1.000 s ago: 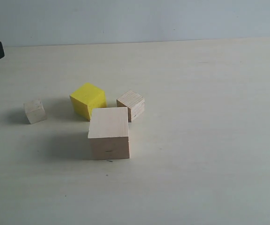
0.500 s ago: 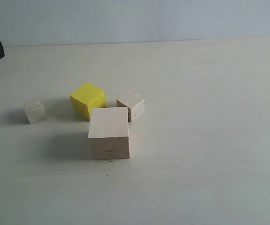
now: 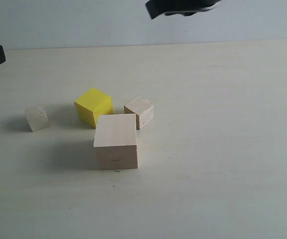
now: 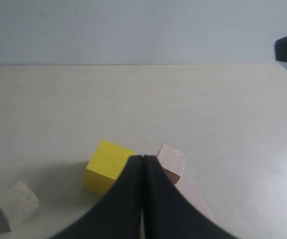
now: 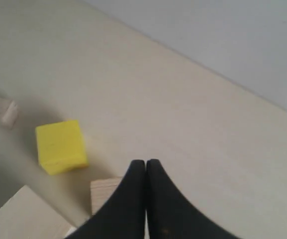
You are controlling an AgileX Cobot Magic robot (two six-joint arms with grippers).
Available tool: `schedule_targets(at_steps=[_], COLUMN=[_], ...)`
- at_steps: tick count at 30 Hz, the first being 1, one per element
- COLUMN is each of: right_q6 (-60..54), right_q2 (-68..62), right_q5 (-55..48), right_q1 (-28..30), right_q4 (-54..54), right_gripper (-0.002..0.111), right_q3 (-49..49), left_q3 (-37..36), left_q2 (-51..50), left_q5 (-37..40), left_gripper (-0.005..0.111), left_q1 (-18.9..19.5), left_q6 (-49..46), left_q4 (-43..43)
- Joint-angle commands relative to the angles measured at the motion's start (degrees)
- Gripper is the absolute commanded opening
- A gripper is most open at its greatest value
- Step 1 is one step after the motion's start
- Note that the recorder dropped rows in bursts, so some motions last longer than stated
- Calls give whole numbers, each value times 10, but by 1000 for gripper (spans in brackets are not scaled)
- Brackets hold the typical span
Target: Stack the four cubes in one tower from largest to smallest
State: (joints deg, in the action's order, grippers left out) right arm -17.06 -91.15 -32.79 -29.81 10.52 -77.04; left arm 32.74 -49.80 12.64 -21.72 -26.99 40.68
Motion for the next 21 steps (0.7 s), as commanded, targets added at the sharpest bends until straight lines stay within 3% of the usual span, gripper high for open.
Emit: schedule_targets(at_steps=[1, 5, 8, 10, 13, 15, 21], right_q6=[-35, -34, -36, -57, -71, -59, -37], right_q2=[-78, -144, -180, -200, -244, -264, -307], right_q5=[-80, -143, -159, -158, -149, -133, -121], right_q1=[-8, -16, -32, -48, -90, -102, -105], right_q4=[31, 52, 49, 39, -5, -38, -39], right_gripper=[0, 1, 9, 18, 48, 55, 56], right_q3=[-86, -161, -203, -223, -251, -258, -284], left_q3=[-3, -3, -3, -3, -3, -3, -3], left_q2=[5, 5, 5, 5, 5, 5, 5], left_q5=[12, 14, 14, 11, 10, 11, 18], left_gripper=[0, 0, 0, 0, 0, 0, 0], left_q1=[1, 1, 1, 1, 1, 1, 1], left_q6=[0, 0, 0, 0, 0, 0, 0], left_q4=[1, 1, 1, 1, 1, 1, -1])
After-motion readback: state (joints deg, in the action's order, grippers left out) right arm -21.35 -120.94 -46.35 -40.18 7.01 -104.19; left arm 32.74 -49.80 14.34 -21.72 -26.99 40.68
